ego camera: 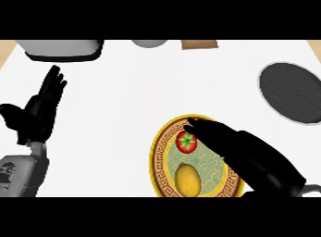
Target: Pick the lemon from the plate and place it in the pan
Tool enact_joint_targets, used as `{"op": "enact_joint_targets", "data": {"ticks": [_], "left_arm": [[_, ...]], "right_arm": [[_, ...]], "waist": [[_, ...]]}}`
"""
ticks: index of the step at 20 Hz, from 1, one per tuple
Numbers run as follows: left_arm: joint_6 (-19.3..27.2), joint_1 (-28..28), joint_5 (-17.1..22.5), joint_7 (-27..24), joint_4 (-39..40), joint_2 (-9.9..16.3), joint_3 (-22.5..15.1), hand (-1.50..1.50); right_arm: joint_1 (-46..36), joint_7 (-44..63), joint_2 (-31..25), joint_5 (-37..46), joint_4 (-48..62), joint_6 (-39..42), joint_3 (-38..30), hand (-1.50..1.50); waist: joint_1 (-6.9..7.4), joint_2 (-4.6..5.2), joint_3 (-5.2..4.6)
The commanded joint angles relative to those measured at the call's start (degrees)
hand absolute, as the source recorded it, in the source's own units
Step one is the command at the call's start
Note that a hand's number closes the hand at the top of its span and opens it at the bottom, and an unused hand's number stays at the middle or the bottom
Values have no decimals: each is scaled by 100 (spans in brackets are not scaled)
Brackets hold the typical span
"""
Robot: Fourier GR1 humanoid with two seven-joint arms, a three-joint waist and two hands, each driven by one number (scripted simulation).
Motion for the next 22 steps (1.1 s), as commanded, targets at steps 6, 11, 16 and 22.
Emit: {"op": "enact_joint_targets", "data": {"ticks": [6, 11, 16, 22], "left_arm": [[-124, 94, -79, 264, -335, -45, 110, 0], [-202, -146, -200, -130, 238, -123, 298, 0], [-131, 253, -277, 115, -382, -265, 129, 0], [-328, -50, -233, -60, 119, -232, 340, 0]], "right_arm": [[3, -336, 736, 765, 726, 484, 472, -150], [266, -908, 830, 1498, 1048, 426, 485, -150], [248, -443, 717, 1929, 830, 781, 669, -150], [159, -395, 1080, 2546, 1279, 901, 911, -150]], "waist": [[25, -3, 0], [-13, 4, 0], [2, -5, 0], [-10, 2, -1]]}}
